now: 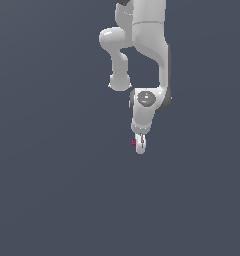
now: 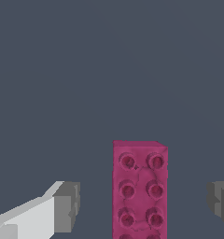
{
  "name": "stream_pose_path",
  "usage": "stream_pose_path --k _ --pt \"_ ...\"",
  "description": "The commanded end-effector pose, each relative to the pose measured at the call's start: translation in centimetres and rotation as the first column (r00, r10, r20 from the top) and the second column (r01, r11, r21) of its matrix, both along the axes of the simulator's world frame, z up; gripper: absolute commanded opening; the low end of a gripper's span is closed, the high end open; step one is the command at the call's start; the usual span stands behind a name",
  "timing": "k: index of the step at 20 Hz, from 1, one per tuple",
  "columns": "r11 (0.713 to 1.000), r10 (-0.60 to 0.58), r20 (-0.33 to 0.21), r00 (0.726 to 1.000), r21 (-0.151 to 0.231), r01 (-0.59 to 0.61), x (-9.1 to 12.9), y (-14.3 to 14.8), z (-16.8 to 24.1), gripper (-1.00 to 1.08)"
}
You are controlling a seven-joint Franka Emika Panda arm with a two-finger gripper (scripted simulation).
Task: Pick up the object and move it to a goal position.
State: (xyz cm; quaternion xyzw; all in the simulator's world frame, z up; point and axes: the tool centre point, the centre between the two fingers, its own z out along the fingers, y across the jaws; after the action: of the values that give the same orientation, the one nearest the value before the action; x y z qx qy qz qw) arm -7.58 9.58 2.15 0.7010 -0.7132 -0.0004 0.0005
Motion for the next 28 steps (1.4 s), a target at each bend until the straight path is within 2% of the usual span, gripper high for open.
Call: stream_pose_path --k 1,4,5,19,28 --pt "1.000 0.000 0.001 1.000 0.000 0.000 0.0 0.0 -0.7 1.00" --pt "1.000 0.000 0.001 1.000 0.000 0.000 0.1 0.0 -1.0 1.00" --pt "1.000 0.000 0.001 1.000 0.000 0.000 0.1 0.0 -1.0 -1.00" --pt "1.000 -0.001 0.001 1.000 0.000 0.001 0.4 0.2 -0.8 -1.00" --pt "1.000 -0.001 0.002 1.000 -0.001 0.001 3.1 1.7 0.4 -1.00"
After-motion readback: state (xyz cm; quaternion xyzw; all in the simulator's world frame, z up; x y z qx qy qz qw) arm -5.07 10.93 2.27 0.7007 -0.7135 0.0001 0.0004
